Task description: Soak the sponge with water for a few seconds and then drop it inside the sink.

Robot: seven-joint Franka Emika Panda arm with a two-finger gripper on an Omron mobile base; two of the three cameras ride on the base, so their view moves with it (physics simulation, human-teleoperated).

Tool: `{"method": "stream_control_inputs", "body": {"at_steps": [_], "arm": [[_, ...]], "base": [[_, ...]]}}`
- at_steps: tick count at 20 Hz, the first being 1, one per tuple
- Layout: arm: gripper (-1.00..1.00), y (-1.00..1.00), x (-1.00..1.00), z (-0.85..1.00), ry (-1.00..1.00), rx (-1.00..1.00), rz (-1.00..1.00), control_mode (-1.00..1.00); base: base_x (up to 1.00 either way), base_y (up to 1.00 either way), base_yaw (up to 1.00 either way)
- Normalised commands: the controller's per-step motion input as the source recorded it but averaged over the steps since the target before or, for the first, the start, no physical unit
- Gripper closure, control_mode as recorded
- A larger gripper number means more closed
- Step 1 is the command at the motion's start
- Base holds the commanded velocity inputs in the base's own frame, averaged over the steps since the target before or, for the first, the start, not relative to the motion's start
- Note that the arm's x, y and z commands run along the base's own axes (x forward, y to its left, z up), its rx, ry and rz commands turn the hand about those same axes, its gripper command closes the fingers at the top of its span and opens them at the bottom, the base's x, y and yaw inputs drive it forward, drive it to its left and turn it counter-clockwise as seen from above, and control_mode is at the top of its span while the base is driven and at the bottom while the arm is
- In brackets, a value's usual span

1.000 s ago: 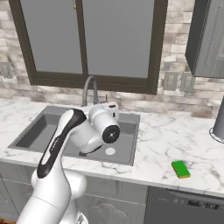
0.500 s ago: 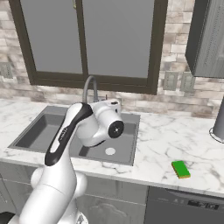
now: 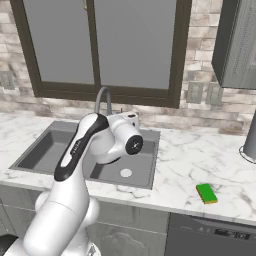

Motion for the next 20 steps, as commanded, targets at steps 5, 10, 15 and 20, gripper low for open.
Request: {"method": "stream_control_inputs", "body": {"at_steps": [5, 10, 15, 20], "arm": [[-1.0, 0.11, 0.09, -0.11, 0.0, 0.0, 0.0, -1.0], [-1.0, 0.11, 0.08, -0.15, 0.0, 0.0, 0.0, -1.0], [-1.0, 0.05, 0.09, -0.17, 0.0, 0.0, 0.0, -1.0], [-1.0, 0.01, 0.17, -0.21, 0.0, 0.0, 0.0, -1.0]], "base": [[0.0, 0.0, 0.0], [0.0, 0.0, 0.0], [0.0, 0.0, 0.0], [0.0, 0.0, 0.0]]}}
